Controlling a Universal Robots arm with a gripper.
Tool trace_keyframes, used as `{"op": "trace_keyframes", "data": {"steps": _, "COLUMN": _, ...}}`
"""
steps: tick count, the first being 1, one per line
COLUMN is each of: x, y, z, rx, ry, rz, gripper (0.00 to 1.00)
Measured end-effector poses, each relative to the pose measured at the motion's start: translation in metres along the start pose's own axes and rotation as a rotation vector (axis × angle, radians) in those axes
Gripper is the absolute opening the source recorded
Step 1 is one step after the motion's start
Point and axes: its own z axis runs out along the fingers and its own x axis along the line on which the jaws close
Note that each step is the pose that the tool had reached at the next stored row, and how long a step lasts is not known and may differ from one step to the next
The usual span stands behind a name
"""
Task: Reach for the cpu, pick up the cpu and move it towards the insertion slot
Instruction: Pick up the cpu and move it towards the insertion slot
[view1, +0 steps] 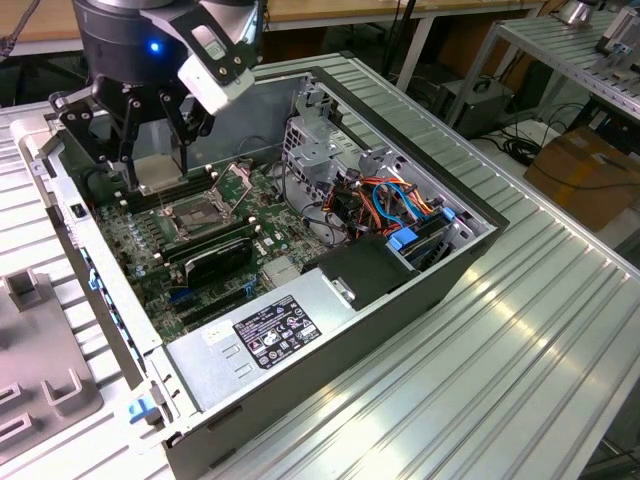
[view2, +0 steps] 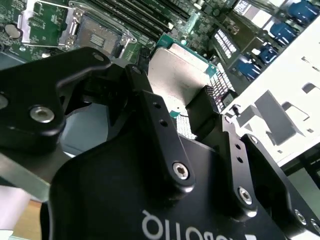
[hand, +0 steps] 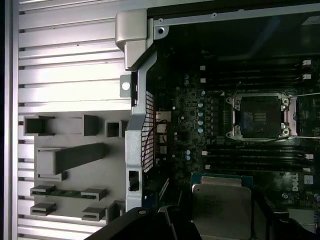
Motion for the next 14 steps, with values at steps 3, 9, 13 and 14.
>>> {"op": "trace_keyframes", "data": {"steps": 3, "x": -0.0046, "y": 0.0013, "z": 0.0002, "rx": 0.0001, "ry": 0.0001, "rz": 0.001, "gripper": 0.55}}
{"op": "trace_keyframes", "data": {"steps": 9, "x": -0.0154, "y": 0.0029, "z": 0.0009, "rx": 0.0001, "ry": 0.0, "rz": 0.001, "gripper": 0.55}}
{"op": "trace_keyframes", "data": {"steps": 13, "x": -0.0217, "y": 0.0042, "z": 0.0013, "rx": 0.0, "ry": 0.0, "rz": 0.001, "gripper": 0.55}}
{"op": "trace_keyframes", "data": {"steps": 14, "x": -0.0234, "y": 0.0046, "z": 0.0015, "rx": 0.0001, "ry": 0.0, "rz": 0.001, "gripper": 0.55}}
